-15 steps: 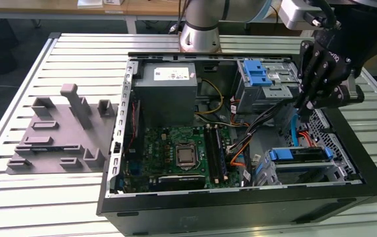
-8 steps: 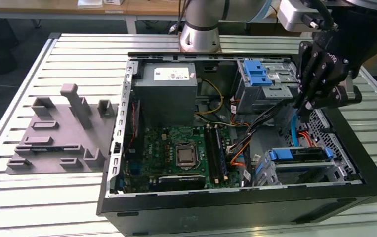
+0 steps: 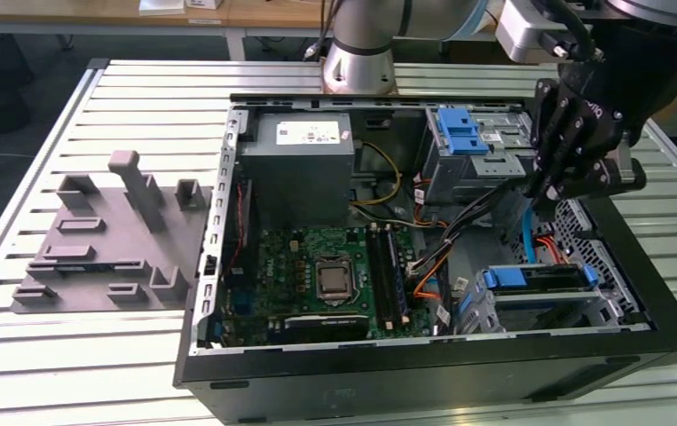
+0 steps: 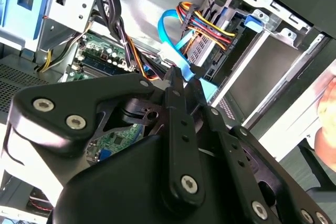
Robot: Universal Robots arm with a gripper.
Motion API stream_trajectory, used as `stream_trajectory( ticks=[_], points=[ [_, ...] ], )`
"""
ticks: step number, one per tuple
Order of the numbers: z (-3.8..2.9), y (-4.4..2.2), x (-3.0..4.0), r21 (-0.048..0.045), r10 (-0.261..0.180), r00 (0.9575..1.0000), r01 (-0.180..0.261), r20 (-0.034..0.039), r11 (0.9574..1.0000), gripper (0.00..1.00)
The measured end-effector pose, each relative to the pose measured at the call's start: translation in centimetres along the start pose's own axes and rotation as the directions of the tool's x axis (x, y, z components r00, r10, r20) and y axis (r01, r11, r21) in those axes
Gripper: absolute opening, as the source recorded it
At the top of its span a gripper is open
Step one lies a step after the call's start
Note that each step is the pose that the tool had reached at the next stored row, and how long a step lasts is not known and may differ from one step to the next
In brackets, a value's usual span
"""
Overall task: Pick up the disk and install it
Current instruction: 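Insert the second disk wire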
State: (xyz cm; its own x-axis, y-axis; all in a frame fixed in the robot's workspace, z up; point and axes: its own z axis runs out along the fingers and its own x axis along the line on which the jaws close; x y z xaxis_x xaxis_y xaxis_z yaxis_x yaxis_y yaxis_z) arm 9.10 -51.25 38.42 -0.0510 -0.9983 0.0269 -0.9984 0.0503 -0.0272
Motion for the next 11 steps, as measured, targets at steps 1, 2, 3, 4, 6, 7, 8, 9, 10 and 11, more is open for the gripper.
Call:
stream_trajectory(
  ticks=[1,2,3,4,6,7,8,9,10,11],
  points=[
    [0.04,0.00,0.00,0.0000,0.000,1.0000,0.000,-0.0002,1.0000,0.24],
    [0.09,0.00,0.00,0.0000,0.000,1.0000,0.000,-0.0007,1.0000,0.24],
    [0.13,-0.01,-0.01,0.0000,0.001,1.0000,-0.001,-0.0016,1.0000,0.24],
    [0.19,-0.01,-0.01,0.0001,0.001,1.0000,-0.001,-0.0027,1.0000,0.24],
    [0.28,-0.02,-0.01,0.0002,0.001,1.0000,-0.001,-0.0047,1.0000,0.24],
    [0.32,-0.02,-0.01,0.0002,0.002,1.0000,-0.002,-0.0060,1.0000,0.24],
    [0.37,-0.03,-0.01,0.0003,0.002,1.0000,-0.002,-0.0076,1.0000,0.24],
    [0.40,-0.04,-0.01,0.0004,0.002,1.0000,-0.002,-0.0093,1.0000,0.24],
    [0.45,-0.04,-0.01,0.0005,0.002,0.9999,-0.002,-0.0111,1.0000,0.24],
    [0.48,-0.06,-0.02,0.0006,0.002,0.9999,-0.002,-0.0130,1.0000,0.24]
  ],
)
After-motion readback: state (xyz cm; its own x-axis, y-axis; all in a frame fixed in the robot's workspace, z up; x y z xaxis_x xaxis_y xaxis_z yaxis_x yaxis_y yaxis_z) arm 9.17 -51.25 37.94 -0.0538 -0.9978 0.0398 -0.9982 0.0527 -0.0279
